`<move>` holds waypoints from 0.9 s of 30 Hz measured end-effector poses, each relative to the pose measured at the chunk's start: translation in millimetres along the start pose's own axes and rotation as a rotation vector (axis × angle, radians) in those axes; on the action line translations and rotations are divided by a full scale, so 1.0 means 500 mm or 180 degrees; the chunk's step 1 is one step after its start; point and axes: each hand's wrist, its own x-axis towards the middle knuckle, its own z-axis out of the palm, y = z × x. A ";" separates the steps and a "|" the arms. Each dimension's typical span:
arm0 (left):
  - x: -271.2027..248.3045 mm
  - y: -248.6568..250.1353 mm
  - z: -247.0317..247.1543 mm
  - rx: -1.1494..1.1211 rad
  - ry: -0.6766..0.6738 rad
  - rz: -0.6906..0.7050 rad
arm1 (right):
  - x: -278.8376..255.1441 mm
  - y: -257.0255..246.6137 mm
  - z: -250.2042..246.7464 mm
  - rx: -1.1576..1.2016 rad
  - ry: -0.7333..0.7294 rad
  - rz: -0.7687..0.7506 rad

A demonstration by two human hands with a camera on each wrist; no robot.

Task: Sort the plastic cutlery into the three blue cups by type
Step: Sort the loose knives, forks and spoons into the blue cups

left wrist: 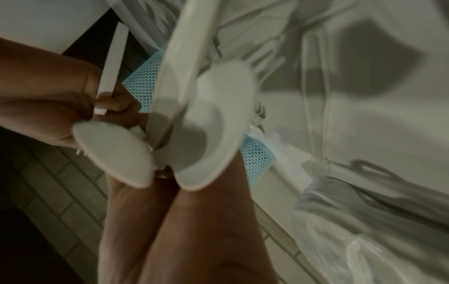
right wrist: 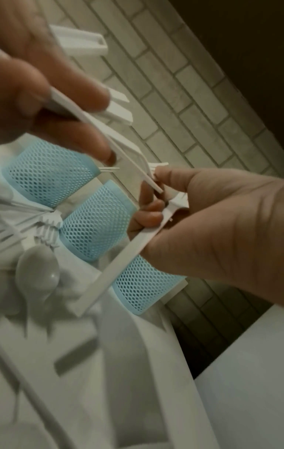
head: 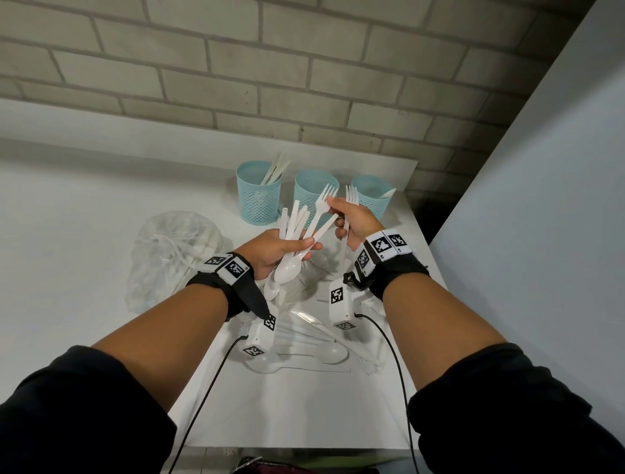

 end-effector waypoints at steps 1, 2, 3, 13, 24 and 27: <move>0.000 0.001 0.000 -0.0008 0.0018 0.0004 | 0.001 -0.002 -0.001 0.0067 0.0019 -0.0025; 0.001 0.002 0.001 -0.0008 0.0029 0.0012 | 0.002 -0.002 -0.002 0.0068 -0.0027 -0.0017; 0.001 0.003 0.002 -0.0007 0.0038 0.0016 | 0.000 -0.002 0.000 0.0004 -0.0119 0.0018; 0.002 0.004 -0.009 0.0021 0.0164 -0.0117 | 0.014 -0.021 0.016 0.0504 0.0127 0.0095; 0.004 0.004 -0.035 0.0113 0.0554 0.0014 | 0.037 -0.026 -0.007 0.1387 0.0865 -0.0418; 0.006 0.002 -0.033 0.0117 0.0593 0.0006 | 0.034 -0.013 -0.005 0.1190 0.0563 -0.0120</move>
